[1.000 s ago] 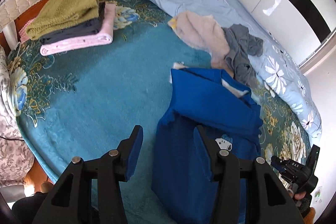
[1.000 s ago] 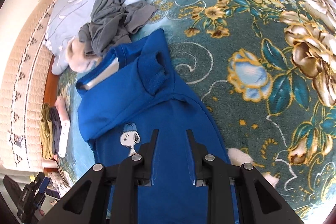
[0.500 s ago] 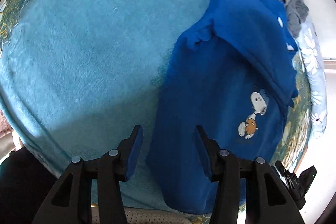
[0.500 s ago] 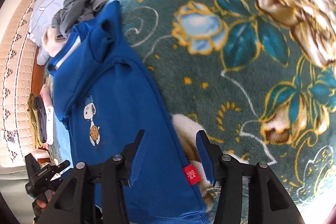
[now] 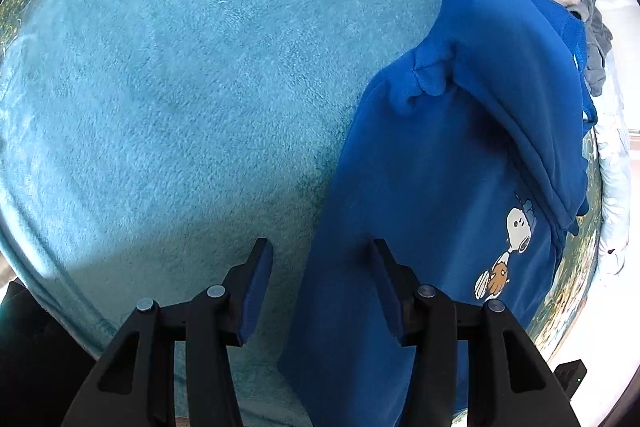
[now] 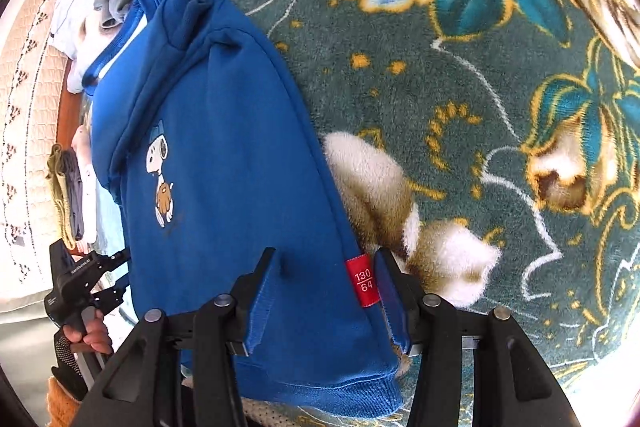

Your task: Fold clothes

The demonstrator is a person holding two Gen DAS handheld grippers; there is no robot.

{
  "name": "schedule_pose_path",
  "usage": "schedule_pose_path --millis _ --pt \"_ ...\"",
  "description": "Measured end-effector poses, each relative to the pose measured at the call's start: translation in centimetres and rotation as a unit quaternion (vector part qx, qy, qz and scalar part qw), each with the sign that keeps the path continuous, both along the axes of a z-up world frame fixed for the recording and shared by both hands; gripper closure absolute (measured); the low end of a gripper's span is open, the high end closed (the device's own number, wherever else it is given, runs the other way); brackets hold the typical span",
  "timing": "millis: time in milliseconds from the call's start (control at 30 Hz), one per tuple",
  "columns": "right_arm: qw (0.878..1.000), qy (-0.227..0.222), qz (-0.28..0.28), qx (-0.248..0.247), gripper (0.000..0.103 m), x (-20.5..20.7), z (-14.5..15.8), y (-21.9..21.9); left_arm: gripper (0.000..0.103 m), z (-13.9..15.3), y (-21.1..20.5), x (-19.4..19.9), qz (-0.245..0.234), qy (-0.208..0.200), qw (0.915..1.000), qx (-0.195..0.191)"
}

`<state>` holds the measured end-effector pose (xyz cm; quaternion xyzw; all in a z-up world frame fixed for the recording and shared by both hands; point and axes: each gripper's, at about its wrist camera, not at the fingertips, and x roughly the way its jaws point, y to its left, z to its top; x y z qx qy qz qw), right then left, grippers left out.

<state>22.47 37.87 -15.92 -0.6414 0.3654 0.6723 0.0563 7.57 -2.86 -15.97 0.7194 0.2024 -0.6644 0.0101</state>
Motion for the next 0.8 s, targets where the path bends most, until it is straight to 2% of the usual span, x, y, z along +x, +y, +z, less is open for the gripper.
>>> schedule_pose_path --millis 33,67,100,133,200,233,300,467,667,800 --pt "1.000 -0.002 0.000 0.000 0.077 -0.1 0.0 -0.1 0.052 0.1 0.1 0.1 -0.003 0.001 1.0000 0.003" --pt "1.000 -0.003 -0.001 -0.001 0.080 -0.3 0.1 0.0 0.052 0.2 0.3 0.2 -0.007 0.001 0.9999 0.009" --pt "1.000 0.002 -0.004 -0.002 0.086 -0.4 0.3 0.0 0.060 0.3 0.5 0.3 -0.011 0.002 0.9998 0.017" --pt "1.000 0.011 -0.007 -0.010 0.088 -0.5 0.6 0.1 0.073 0.5 0.7 0.4 -0.016 0.005 0.9996 0.023" --pt "0.999 0.030 -0.014 -0.026 0.089 -0.9 1.3 0.3 0.087 1.2 1.1 0.6 -0.024 0.018 0.9990 0.034" --pt "0.999 0.038 -0.013 -0.031 0.090 -1.1 1.7 0.3 0.090 1.5 1.3 0.6 -0.028 0.024 0.9985 0.040" --pt "0.998 0.052 -0.015 -0.041 0.092 -1.6 2.3 0.3 0.093 2.3 1.7 0.7 -0.035 0.039 0.9973 0.052" --pt "0.992 0.093 -0.042 -0.075 0.093 -3.3 3.9 0.4 0.093 5.1 2.0 0.5 -0.040 0.106 0.9898 0.086" --pt "0.981 0.157 -0.085 -0.074 0.094 -7.2 6.6 1.7 0.093 7.1 -0.3 -0.9 0.020 0.172 0.9765 0.129" --pt "0.980 0.172 -0.095 -0.040 0.094 -9.5 8.2 3.8 0.092 6.4 -1.8 -2.3 0.054 0.175 0.9732 0.139"
